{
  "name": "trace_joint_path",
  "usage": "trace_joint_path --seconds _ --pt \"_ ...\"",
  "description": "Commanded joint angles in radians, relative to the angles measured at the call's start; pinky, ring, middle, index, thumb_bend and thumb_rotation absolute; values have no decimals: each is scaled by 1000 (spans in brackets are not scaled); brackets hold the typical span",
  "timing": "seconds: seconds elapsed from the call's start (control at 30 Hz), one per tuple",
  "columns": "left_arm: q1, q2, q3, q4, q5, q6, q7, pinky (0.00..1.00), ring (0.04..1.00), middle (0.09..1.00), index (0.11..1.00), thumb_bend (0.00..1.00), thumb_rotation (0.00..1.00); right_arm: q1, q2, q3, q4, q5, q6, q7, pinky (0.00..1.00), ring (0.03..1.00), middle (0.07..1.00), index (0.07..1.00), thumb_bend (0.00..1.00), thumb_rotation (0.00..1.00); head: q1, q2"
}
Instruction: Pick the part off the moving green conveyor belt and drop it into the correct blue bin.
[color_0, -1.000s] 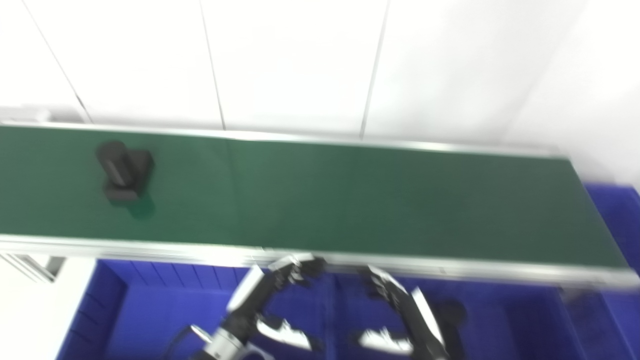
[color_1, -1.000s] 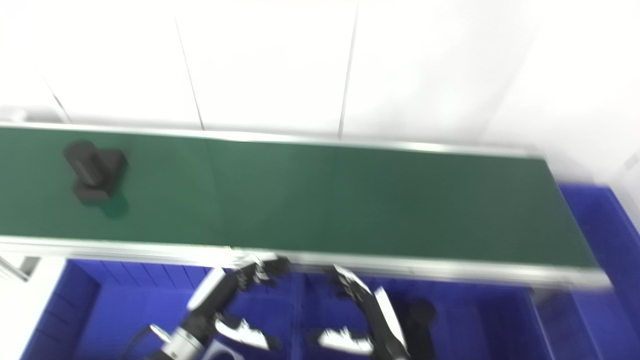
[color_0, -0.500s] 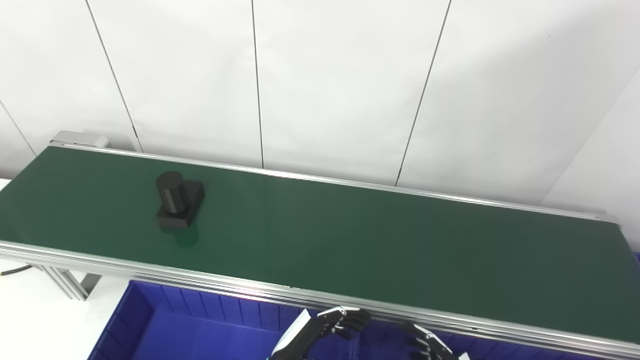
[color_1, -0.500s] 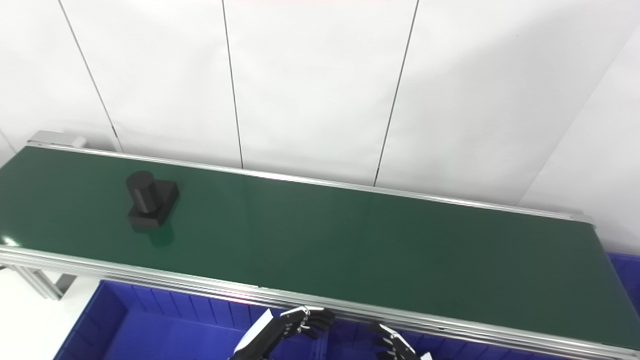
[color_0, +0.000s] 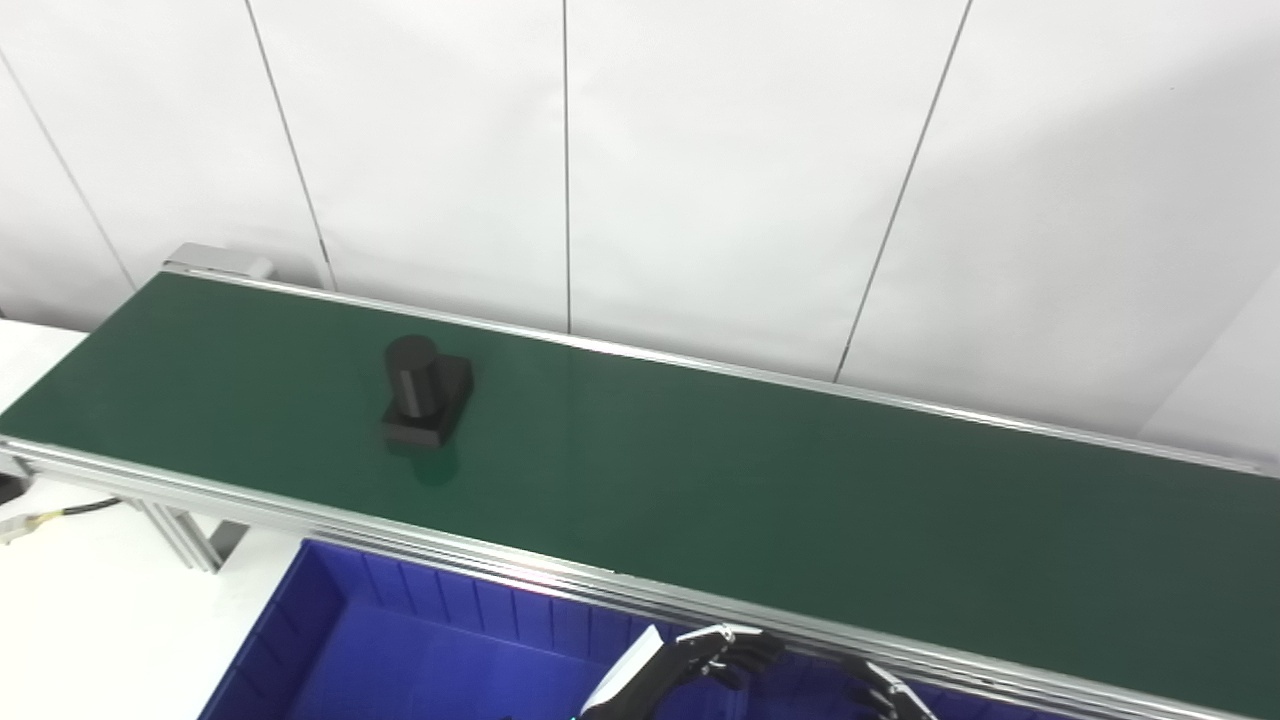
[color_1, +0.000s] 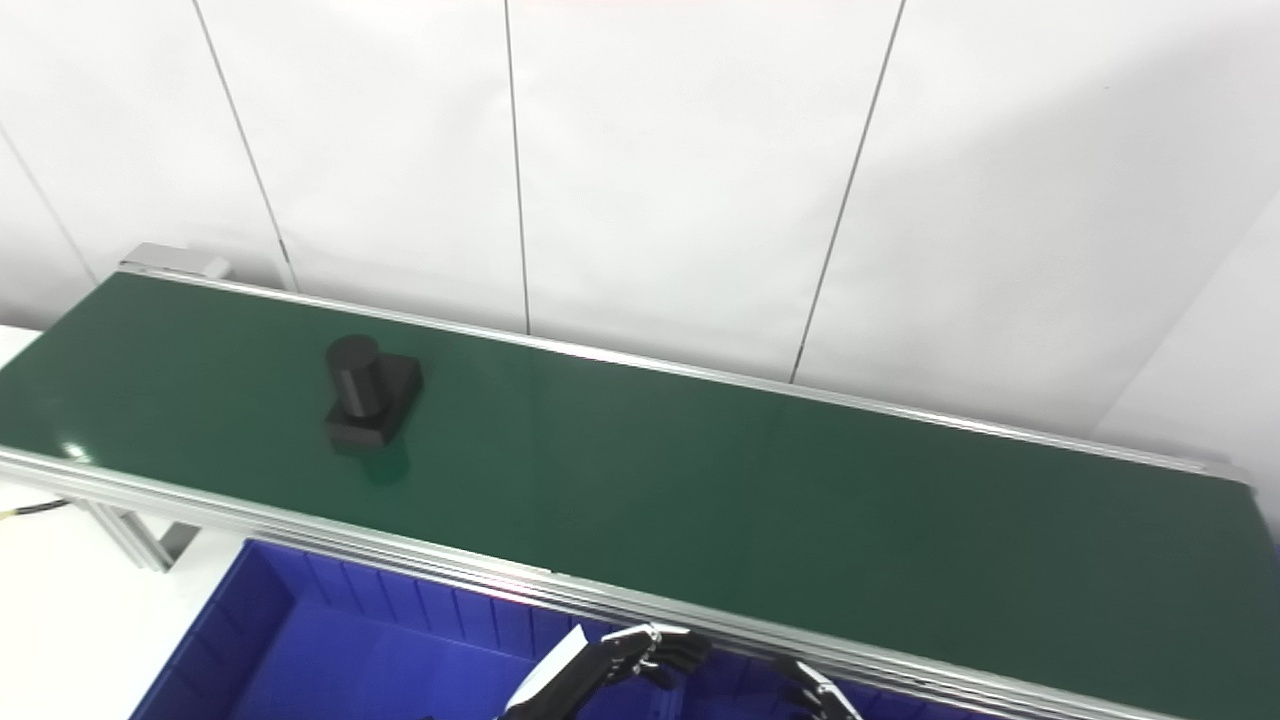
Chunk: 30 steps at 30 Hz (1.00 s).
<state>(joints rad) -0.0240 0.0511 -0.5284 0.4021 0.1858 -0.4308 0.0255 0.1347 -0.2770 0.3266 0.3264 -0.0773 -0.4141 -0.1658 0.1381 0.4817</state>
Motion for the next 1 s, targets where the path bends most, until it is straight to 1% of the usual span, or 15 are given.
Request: trace_joint_path --seconds 0.0,0.1,0.3,0.43,0.5,0.6,0.63,0.73,0.77,0.8,0.87,0.97 --pt "-33 -12 -6 -4 3 -39 18 687 759 782 780 1000 190 -3 -3 -13 -21 11 -56 -3 776 830 888 827 998 484 1 1" --pt "-36 -11 -10 1 7 -39 25 685 759 782 783 1000 191 -3 -2 -15 -23 12 -56 0 779 832 890 828 988 481 -4 -1" --pt "-34 -14 -3 0 -2 -39 14 693 764 785 782 1000 173 -6 -5 -17 -24 13 -56 3 777 836 887 834 977 482 -12 1" --pt "-37 -15 -6 4 -2 -39 21 695 765 786 781 1000 158 -3 3 -44 -36 41 -56 32 779 822 876 833 974 471 -18 -1" --pt "-38 -17 -5 7 0 -39 21 695 765 786 782 1000 151 6 25 -95 -69 95 -56 92 775 805 866 833 961 453 -21 -2" --pt "-40 -18 -5 8 2 -39 22 693 764 785 782 1000 141 16 73 -196 -121 185 -56 220 770 789 862 834 950 438 -26 -4" --pt "-42 -18 -5 9 3 -39 24 692 762 783 781 1000 140 18 87 -226 -133 203 -56 257 764 784 862 837 957 455 -26 -4" --pt "-43 -20 -4 10 -1 -39 22 693 763 783 782 1000 150 15 124 -311 -186 251 -56 366 763 783 864 845 944 438 -27 -4" --pt "-43 -20 -4 9 -2 -39 23 693 763 783 782 1000 151 8 132 -335 -204 268 -56 396 762 782 864 846 942 434 -27 -5" --pt "-43 -20 -5 9 -2 -39 24 692 763 782 781 1000 156 3 141 -357 -214 278 -56 421 755 772 836 843 948 431 -27 -5" --pt "-45 -21 -6 11 -1 -39 27 689 762 781 781 1000 157 -12 160 -398 -234 301 -56 468 742 758 810 840 953 430 -27 -7" --pt "-47 -21 -8 15 6 -39 33 686 759 781 781 1000 150 -37 181 -440 -264 319 -56 521 731 748 801 835 962 435 -27 -8"
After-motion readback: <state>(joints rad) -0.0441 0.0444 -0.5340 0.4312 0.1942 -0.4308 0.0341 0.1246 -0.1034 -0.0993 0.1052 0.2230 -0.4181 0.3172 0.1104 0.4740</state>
